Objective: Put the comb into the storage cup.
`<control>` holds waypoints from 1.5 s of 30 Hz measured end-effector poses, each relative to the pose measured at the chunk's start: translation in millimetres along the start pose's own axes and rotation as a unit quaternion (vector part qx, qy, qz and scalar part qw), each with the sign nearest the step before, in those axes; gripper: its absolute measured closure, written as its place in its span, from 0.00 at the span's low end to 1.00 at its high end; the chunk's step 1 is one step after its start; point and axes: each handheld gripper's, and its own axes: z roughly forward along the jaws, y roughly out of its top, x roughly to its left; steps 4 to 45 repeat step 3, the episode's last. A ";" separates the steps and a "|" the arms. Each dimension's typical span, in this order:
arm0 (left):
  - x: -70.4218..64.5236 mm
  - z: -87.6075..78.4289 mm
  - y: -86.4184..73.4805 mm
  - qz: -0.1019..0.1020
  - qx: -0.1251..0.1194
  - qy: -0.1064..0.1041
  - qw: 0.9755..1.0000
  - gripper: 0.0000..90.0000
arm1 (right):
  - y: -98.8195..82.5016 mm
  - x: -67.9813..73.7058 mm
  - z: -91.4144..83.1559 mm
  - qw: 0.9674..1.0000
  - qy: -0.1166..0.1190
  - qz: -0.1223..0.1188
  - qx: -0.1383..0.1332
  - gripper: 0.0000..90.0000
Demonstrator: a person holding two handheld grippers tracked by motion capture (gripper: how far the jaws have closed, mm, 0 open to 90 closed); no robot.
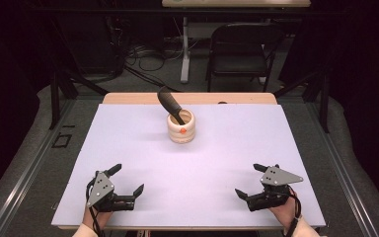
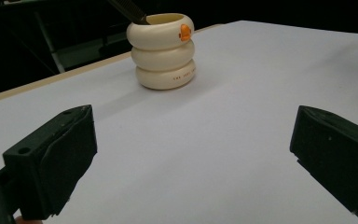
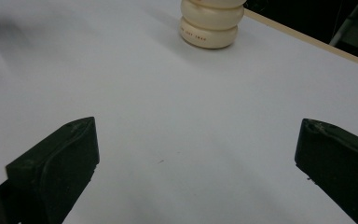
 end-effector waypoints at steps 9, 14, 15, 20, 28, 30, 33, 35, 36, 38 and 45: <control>0.3 -0.2 0.1 0.000 0.000 0.001 1.000 0.01 | 0.0 -0.7 -1.0 1.000 -0.002 0.000 -0.004 0.00; 0.3 -0.2 0.1 0.000 0.000 0.001 1.000 0.01 | 0.0 -0.7 -1.0 1.000 -0.002 0.000 -0.004 0.00; 0.3 -0.2 0.1 0.000 0.000 0.001 1.000 0.01 | 0.0 -0.7 -1.0 1.000 -0.002 0.000 -0.004 0.00; 0.3 -0.2 0.1 0.000 0.000 0.001 1.000 0.01 | 0.0 -0.7 -1.0 1.000 -0.002 0.000 -0.004 0.00; 0.3 -0.2 0.1 0.000 0.000 0.001 1.000 0.01 | 0.0 -0.7 -1.0 1.000 -0.002 0.000 -0.004 0.00; 0.3 -0.2 0.1 0.000 0.000 0.001 1.000 0.01 | 0.0 -0.7 -1.0 1.000 -0.002 0.000 -0.004 0.00; 0.3 -0.2 0.1 0.000 0.000 0.001 1.000 0.01 | 0.0 -0.7 -1.0 1.000 -0.002 0.000 -0.004 0.00; 0.3 -0.2 0.1 0.000 0.000 0.001 1.000 0.01 | 0.0 -0.7 -1.0 1.000 -0.002 0.000 -0.004 0.00; 0.3 -0.2 0.1 0.000 0.000 0.001 1.000 0.01 | 0.0 -0.7 -1.0 1.000 -0.002 0.000 -0.004 0.00; 0.3 -0.2 0.1 0.000 0.000 0.001 1.000 0.01 | 0.0 -0.7 -1.0 1.000 -0.002 0.000 -0.004 0.00; 0.3 -0.2 0.1 0.000 0.000 0.001 1.000 0.01 | 0.0 -0.7 -1.0 1.000 -0.002 0.000 -0.004 0.00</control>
